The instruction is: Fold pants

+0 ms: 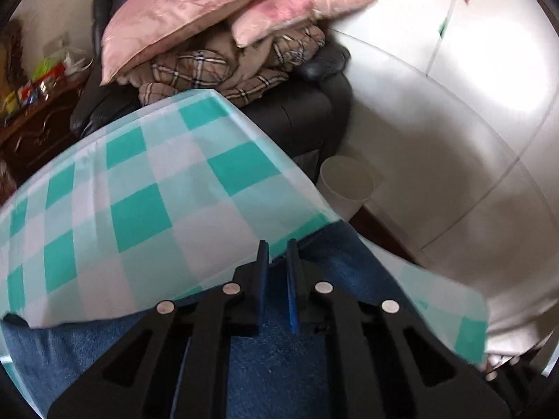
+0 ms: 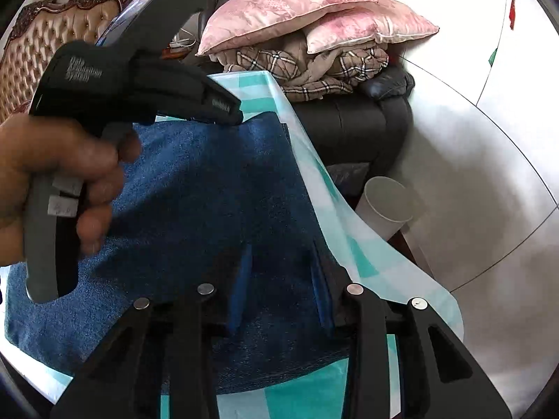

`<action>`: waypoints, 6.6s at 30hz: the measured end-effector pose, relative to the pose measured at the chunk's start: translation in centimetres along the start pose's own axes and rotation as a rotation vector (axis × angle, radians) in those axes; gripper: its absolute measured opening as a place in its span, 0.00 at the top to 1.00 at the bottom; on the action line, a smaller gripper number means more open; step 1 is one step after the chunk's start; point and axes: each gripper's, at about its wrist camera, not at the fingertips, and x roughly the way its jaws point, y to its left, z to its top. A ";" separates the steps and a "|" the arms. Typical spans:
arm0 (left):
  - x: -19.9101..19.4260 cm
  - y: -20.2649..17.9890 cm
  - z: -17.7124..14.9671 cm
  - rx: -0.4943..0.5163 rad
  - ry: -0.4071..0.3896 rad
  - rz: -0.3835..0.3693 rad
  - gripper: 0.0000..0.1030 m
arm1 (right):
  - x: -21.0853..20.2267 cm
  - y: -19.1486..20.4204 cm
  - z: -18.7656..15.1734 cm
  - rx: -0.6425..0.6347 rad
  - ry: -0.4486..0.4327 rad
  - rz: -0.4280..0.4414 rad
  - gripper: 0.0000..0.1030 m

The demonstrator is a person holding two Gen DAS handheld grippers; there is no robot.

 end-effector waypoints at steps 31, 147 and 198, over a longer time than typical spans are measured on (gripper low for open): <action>-17.7 1.4 -22.3 -0.019 -0.078 0.234 0.63 | -2.3 2.7 4.0 -0.046 -0.087 0.101 0.55; -7.3 2.4 -5.8 0.008 0.041 0.168 0.02 | -6.7 4.2 -6.2 0.044 0.101 -0.039 0.26; -25.6 3.4 -22.6 -0.163 -0.095 0.212 0.02 | -13.3 6.2 -5.6 0.041 -0.018 -0.040 0.25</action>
